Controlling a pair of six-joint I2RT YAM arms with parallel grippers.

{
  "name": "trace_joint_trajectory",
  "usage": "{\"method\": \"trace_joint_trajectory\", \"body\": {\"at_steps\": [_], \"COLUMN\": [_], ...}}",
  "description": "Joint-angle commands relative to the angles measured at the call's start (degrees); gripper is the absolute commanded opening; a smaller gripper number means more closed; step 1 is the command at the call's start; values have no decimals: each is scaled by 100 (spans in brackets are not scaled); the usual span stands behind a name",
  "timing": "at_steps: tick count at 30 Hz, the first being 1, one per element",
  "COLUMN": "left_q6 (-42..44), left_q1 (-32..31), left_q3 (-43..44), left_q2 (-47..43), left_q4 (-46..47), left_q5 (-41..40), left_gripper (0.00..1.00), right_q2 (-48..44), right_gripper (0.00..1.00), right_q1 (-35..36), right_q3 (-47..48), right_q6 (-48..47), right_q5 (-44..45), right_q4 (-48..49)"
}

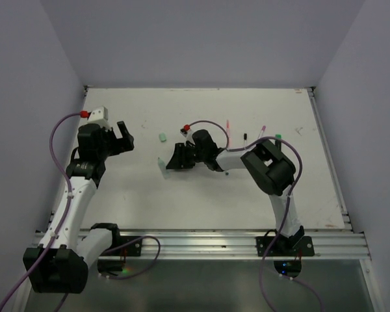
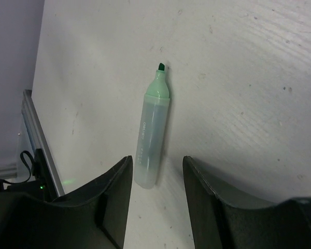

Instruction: Open the pen caps

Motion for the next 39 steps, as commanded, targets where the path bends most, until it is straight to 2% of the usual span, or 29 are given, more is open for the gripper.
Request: {"method": "trace_joint_trajectory", "body": {"at_steps": [1, 5, 9, 13, 17, 25, 36, 39], "left_q6": [146, 119, 110, 102, 102, 93, 110, 110], "left_q1": [40, 40, 40, 40, 40, 40, 40, 40], "left_q3": [-1, -1, -18, -18, -18, -10, -18, -18], "left_q2": [22, 22, 4, -4, 4, 13, -13, 4], "left_q4": [49, 31, 13, 5, -48, -66, -83, -83], "left_q5": [-50, -103, -121, -103, -191, -191, -358, -314], "left_gripper": [100, 100, 100, 100, 100, 100, 100, 100], "right_q2": [-315, -1446, -2492, -3119, -3322, -2990, -2207, -2066], "right_gripper": [49, 50, 55, 57, 56, 51, 43, 38], "right_q1": [-39, -47, -56, -214, -355, -610, -724, -742], "right_q3": [-349, -516, -490, -455, -490, -736, -745, -771], "right_q6": [-174, -769, -1439, -1694, -1774, -1528, -1484, -1440], "right_q5": [662, 1319, 2576, 4042, 4800, 4811, 4468, 4442], "right_q4": [-369, -1009, -2473, -3531, -4348, -4535, -4210, -4149]}}
